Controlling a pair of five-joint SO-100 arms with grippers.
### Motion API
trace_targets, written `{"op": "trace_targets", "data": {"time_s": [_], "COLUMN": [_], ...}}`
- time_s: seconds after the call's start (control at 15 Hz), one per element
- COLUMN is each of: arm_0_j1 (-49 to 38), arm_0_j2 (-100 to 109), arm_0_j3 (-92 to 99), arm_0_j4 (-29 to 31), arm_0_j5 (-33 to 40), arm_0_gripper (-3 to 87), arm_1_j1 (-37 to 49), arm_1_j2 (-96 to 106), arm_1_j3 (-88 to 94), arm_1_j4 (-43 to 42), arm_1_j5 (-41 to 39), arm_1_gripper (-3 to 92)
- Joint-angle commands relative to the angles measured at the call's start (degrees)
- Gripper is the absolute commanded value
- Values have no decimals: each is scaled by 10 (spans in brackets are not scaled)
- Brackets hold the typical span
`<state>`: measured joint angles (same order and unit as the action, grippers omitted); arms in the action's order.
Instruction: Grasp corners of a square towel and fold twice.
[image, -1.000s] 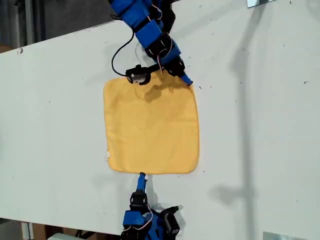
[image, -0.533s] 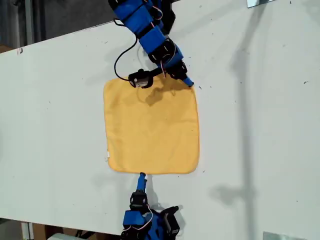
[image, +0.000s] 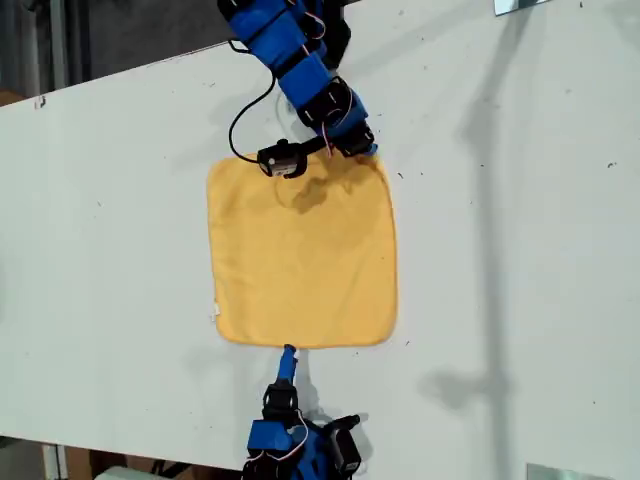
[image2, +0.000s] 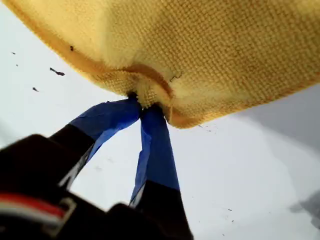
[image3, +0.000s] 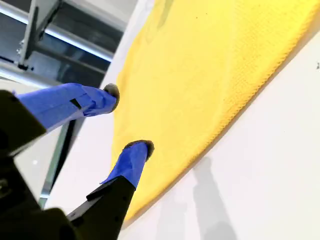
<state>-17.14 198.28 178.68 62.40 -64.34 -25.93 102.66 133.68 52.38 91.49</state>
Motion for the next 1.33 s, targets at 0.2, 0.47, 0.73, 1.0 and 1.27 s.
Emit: {"op": "trace_targets", "data": {"time_s": [0.2, 0.47, 0.73, 1.0, 1.27], "arm_0_j1": [4, 4, 3, 3, 16], "arm_0_j2": [4, 4, 4, 4, 4], "arm_0_j3": [3, 3, 3, 3, -1], "arm_0_j4": [-12, -12, -14, -14, -23], "arm_0_j5": [-4, -3, 0, 2, -11], "arm_0_gripper": [171, 170, 170, 170, 143], "arm_1_j1": [-30, 15, 104, 161, 143], "arm_1_j2": [-9, -4, -21, -163, -236], "arm_1_j3": [-173, -106, -82, -202, -275], "arm_1_j4": [157, 148, 91, 95, 142], "arm_1_j5": [-17, -43, -119, -194, -171], "arm_1_gripper": [359, 380, 386, 354, 0]}}
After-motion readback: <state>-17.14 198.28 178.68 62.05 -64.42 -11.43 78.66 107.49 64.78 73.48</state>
